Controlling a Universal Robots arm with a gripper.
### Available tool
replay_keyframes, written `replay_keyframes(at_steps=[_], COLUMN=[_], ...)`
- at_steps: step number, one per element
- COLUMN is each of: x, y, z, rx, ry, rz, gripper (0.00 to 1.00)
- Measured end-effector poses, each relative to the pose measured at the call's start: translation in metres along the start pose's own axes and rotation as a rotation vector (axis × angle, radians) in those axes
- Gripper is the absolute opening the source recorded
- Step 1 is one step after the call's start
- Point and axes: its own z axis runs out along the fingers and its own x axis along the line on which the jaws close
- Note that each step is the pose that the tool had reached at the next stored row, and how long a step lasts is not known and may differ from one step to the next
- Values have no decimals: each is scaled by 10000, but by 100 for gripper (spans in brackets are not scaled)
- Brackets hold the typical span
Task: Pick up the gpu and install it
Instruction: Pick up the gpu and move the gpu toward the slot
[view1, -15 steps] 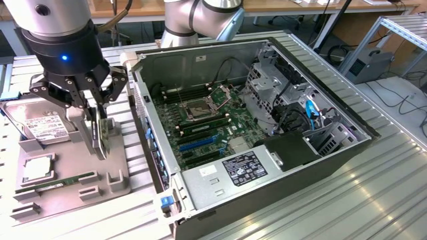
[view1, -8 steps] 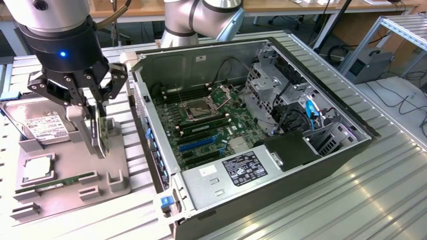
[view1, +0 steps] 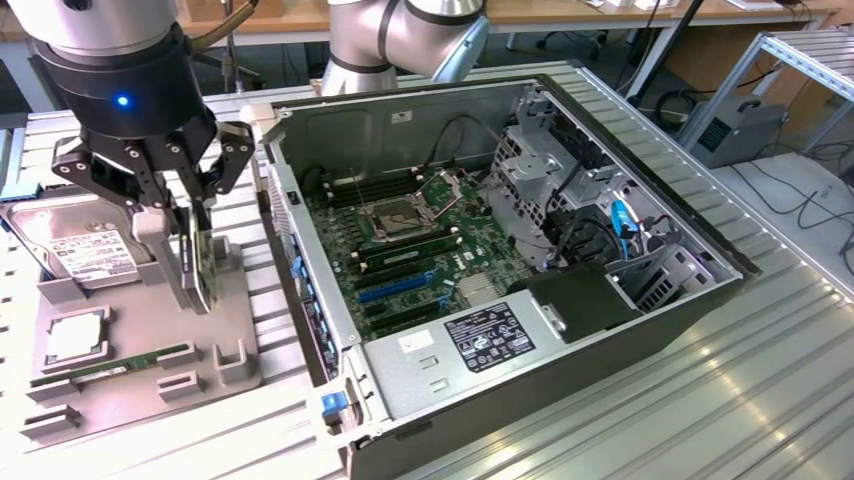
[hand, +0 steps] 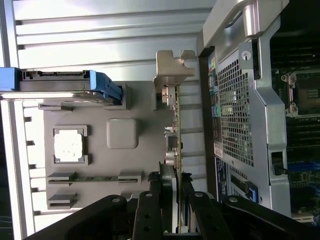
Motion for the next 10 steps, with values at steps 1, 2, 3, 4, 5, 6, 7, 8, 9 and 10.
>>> replay_keyframes(at_steps=[1, 2, 3, 4, 5, 6, 7, 8, 9, 10], x=[0, 0, 0, -1, -1, -1, -1, -1, -1, -2], y=[1, 1, 1, 1, 2, 2, 2, 2, 3, 3], z=[-10, -18, -25, -31, -37, -43, -48, -54, -59, -64], rx=[0, 0, 0, 0, 0, 0, 0, 0, 0, -1], ry=[0, 0, -1, 0, 0, -1, -1, 0, 0, -1], rz=[0, 0, 0, 0, 0, 0, 0, 0, 0, 0], gripper=[27, 27, 27, 27, 27, 27, 27, 27, 27, 27])
